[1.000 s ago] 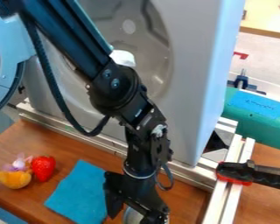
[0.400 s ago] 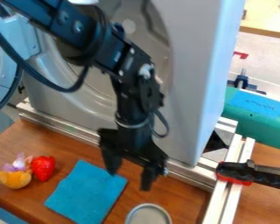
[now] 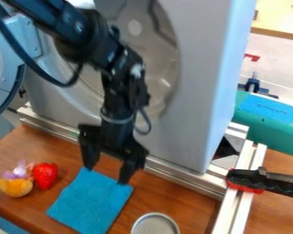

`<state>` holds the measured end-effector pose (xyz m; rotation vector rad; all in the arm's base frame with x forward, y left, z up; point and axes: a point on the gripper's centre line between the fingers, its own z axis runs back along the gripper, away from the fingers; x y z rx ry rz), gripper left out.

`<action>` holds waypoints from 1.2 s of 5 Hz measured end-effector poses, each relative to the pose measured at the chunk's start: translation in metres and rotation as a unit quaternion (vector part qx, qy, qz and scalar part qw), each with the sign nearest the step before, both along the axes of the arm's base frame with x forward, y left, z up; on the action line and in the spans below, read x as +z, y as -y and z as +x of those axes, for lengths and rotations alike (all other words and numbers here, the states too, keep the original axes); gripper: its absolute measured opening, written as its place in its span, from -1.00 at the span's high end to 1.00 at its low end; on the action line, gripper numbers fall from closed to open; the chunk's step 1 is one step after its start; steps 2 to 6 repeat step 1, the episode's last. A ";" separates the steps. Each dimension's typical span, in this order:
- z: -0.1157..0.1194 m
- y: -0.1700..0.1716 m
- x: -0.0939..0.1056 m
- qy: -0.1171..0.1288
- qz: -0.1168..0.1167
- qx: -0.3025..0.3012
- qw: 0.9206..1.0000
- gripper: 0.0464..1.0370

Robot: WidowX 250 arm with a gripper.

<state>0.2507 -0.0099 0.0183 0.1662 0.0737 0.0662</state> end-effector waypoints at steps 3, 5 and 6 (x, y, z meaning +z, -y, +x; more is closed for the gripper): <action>-0.006 -0.005 -0.009 -0.035 0.008 -0.017 0.999 -0.93; -0.006 -0.005 -0.009 -0.035 0.008 -0.017 0.999 -0.93; -0.006 -0.005 -0.009 -0.035 0.008 -0.017 0.999 -0.93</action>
